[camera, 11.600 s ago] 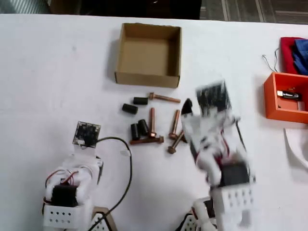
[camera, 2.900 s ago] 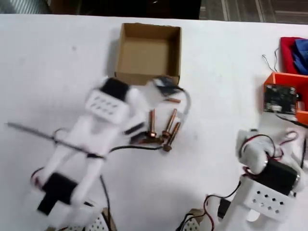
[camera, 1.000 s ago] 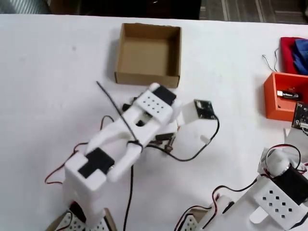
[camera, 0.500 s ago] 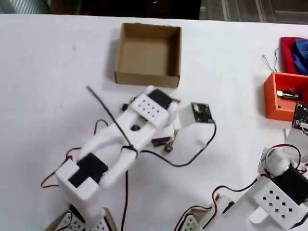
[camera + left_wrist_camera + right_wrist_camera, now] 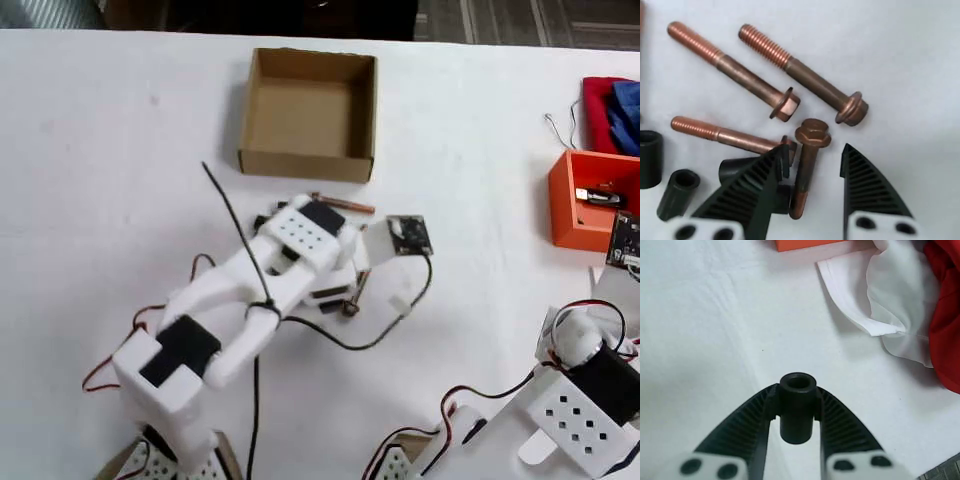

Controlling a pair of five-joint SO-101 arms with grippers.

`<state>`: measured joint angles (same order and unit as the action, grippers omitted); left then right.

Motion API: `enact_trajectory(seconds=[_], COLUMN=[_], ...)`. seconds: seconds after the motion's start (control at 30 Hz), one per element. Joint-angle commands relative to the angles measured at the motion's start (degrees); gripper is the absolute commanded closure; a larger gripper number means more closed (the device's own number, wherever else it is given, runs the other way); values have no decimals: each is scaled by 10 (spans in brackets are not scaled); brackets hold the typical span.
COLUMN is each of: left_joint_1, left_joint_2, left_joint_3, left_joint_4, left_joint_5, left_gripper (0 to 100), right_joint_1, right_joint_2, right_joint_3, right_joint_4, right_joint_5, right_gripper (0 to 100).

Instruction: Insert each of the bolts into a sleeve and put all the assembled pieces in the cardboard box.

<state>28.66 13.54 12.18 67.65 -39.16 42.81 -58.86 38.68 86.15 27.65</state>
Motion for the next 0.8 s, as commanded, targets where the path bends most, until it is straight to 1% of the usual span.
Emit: enact_trajectory(seconds=[0.0, 0.13, 0.33, 0.43, 0.53, 0.77], left_joint_1=[-14, 6, 52, 60, 53, 0], left_joint_2=[-4, 21, 25, 29, 29, 29], left_joint_3=[0, -6, -6, -3, 0, 0], left_joint_4=[-2, -3, -2, -4, -3, 7], left_joint_5=[-2, -1, 2, 2, 1, -4], left_gripper=[815, 815, 815, 815, 815, 815], right_joint_1=[0, 0, 0, 0, 0, 0], right_joint_2=[-1, -1, -1, -1, -1, -1], right_joint_3=[-4, -4, -4, -4, -4, -4], right_joint_4=[-1, -1, -1, -1, -1, -1], right_joint_5=[3, 3, 3, 3, 3, 3], right_gripper=[978, 978, 978, 978, 978, 978])
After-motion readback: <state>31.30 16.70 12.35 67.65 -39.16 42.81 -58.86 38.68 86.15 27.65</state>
